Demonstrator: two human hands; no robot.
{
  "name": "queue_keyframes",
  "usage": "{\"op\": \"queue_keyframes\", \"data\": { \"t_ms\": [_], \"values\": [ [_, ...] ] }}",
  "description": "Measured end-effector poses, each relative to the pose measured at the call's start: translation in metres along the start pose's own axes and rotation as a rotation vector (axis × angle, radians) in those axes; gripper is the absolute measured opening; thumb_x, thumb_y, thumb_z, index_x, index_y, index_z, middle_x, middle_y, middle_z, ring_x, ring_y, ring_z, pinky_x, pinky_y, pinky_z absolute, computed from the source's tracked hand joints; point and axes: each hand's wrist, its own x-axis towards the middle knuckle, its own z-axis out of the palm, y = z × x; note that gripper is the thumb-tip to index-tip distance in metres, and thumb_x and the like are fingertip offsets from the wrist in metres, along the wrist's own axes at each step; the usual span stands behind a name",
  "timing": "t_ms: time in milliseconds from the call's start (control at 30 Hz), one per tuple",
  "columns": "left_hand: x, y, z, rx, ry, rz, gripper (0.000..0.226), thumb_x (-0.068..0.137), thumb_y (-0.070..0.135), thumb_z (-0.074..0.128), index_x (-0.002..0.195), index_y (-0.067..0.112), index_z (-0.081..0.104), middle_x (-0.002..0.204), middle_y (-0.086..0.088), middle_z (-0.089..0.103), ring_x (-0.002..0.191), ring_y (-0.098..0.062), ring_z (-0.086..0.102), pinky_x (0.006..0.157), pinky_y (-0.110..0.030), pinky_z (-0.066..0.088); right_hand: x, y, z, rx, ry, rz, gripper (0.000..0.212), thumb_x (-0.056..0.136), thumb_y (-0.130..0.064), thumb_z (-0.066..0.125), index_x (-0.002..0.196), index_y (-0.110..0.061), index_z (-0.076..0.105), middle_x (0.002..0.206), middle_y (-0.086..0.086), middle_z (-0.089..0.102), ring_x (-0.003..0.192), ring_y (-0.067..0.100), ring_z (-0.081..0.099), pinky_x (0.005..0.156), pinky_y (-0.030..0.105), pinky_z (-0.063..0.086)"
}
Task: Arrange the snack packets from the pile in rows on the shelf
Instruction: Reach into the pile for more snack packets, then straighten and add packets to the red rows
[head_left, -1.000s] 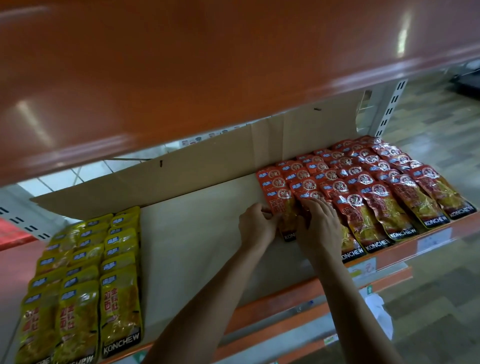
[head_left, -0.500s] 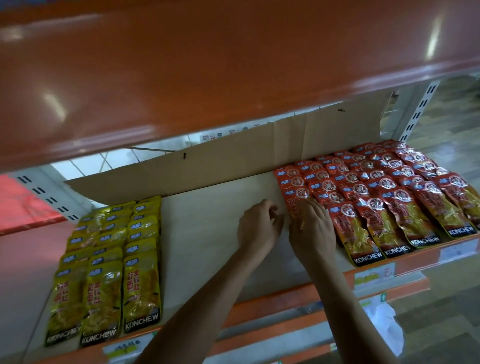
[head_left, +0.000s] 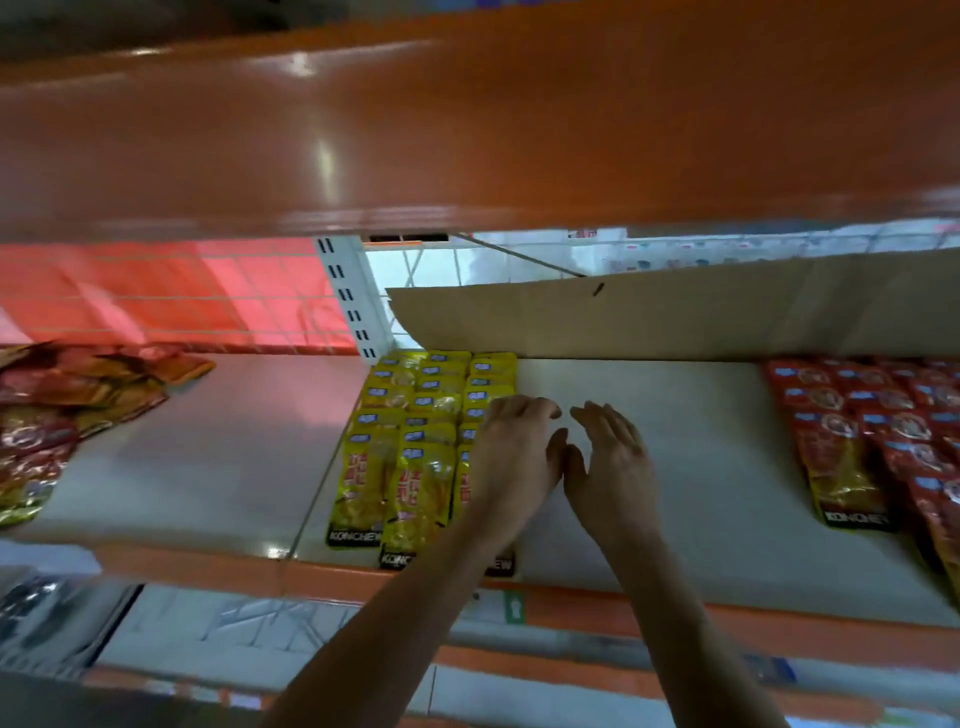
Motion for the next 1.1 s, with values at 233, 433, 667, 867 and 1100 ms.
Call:
{"op": "queue_keyframes", "data": {
  "t_ms": [233,433,667,867,1100],
  "values": [
    [-0.011,-0.119,-0.073,0.075,0.074,-0.017,0.035,0.076,0.035,0.05,0.096,0.014,0.068,0.092,-0.009,0.066,0.093,-0.033,0.058,0.076,-0.04,0.053,0.001,-0.109,0.078,0.065,-0.044,-0.129,0.027,0.065,-0.002,0.055,0.091,-0.003,0.063,0.093,0.015,0.066,0.091,0.037,0.061,0.077,0.04,0.052],
    [-0.017,-0.223,-0.128,0.134,0.131,-0.071,0.029,0.075,0.036,0.054,0.09,0.018,0.07,0.088,-0.003,0.068,0.09,-0.029,0.062,0.072,-0.035,0.054,0.001,-0.191,0.163,0.06,-0.155,-0.155,0.042,0.066,-0.008,0.058,0.107,-0.005,0.064,0.109,0.015,0.065,0.104,0.037,0.06,0.088,0.045,0.052],
    [-0.031,-0.326,-0.181,0.235,0.117,-0.16,0.033,0.073,0.025,0.076,0.104,0.015,0.068,0.107,-0.009,0.065,0.102,-0.033,0.058,0.077,-0.042,0.054,-0.002,-0.278,0.235,0.014,-0.242,-0.193,0.044,0.068,-0.001,0.074,0.112,-0.004,0.066,0.115,0.014,0.066,0.11,0.035,0.06,0.098,0.045,0.045],
    [-0.052,-0.403,-0.221,0.342,0.221,-0.313,0.037,0.074,0.024,0.075,0.107,0.011,0.065,0.109,-0.015,0.062,0.103,-0.038,0.056,0.082,-0.047,0.051,-0.008,-0.339,0.283,0.052,-0.431,-0.269,0.041,0.081,-0.011,0.067,0.121,-0.007,0.061,0.125,0.013,0.061,0.119,0.033,0.051,0.102,0.036,0.04],
    [-0.079,-0.464,-0.268,0.46,0.302,-0.587,0.032,0.08,0.012,0.067,0.111,0.008,0.062,0.115,-0.019,0.058,0.103,-0.04,0.052,0.075,-0.046,0.048,-0.026,-0.408,0.332,0.171,-0.636,-0.393,0.039,0.092,-0.022,0.056,0.131,-0.025,0.053,0.135,-0.001,0.051,0.125,0.019,0.042,0.104,0.028,0.031]
  ]
}}
